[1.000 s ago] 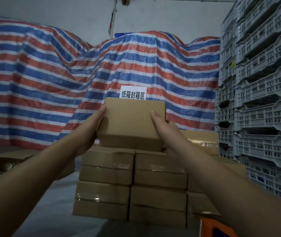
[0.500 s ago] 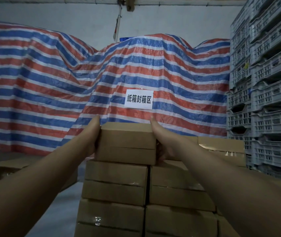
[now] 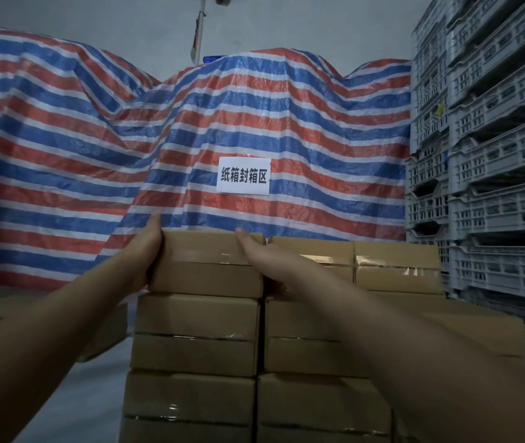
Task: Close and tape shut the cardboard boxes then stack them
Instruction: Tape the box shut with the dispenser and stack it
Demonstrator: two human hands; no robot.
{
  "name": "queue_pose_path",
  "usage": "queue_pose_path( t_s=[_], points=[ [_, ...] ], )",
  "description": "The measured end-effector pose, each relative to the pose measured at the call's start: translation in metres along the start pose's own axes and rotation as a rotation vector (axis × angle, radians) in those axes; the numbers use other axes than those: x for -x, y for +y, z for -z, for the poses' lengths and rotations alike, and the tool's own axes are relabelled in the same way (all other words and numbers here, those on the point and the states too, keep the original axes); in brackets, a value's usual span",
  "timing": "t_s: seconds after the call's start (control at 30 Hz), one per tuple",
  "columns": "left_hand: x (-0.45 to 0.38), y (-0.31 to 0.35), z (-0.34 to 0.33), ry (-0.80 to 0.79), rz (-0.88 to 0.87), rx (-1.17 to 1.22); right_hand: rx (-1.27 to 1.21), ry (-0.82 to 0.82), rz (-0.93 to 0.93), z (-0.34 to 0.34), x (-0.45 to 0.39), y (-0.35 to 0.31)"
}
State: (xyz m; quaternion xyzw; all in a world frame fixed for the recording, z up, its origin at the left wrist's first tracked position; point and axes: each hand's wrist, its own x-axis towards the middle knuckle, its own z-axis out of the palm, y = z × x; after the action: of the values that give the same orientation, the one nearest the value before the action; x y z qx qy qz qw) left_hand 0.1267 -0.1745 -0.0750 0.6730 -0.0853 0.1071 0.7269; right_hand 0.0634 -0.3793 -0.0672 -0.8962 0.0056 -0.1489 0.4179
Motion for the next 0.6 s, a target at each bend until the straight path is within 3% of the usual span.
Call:
queue_pose_path(
  t_s=[0.13,0.27,0.33,0.5,0.6],
  points=[
    [0.008,-0.002,-0.007,0.185,-0.081,-0.176,0.081,0.057,0.036,0.001,0.005,0.001],
    [0.033,-0.008,-0.013,0.323,-0.545,-0.51,0.136,0.124,0.079,0.017,0.018,-0.001],
    [0.052,-0.005,-0.019,0.371,-0.718,-0.565,0.138,0.187,0.106,0.027,0.028,0.001],
    [0.11,0.004,-0.038,0.225,-0.889,-0.578,0.09,0.457,0.286,0.044,0.066,0.014],
    [0.145,-0.002,-0.046,0.12,-0.871,-0.571,0.07,0.574,0.381,0.048,0.101,0.024]
  ],
)
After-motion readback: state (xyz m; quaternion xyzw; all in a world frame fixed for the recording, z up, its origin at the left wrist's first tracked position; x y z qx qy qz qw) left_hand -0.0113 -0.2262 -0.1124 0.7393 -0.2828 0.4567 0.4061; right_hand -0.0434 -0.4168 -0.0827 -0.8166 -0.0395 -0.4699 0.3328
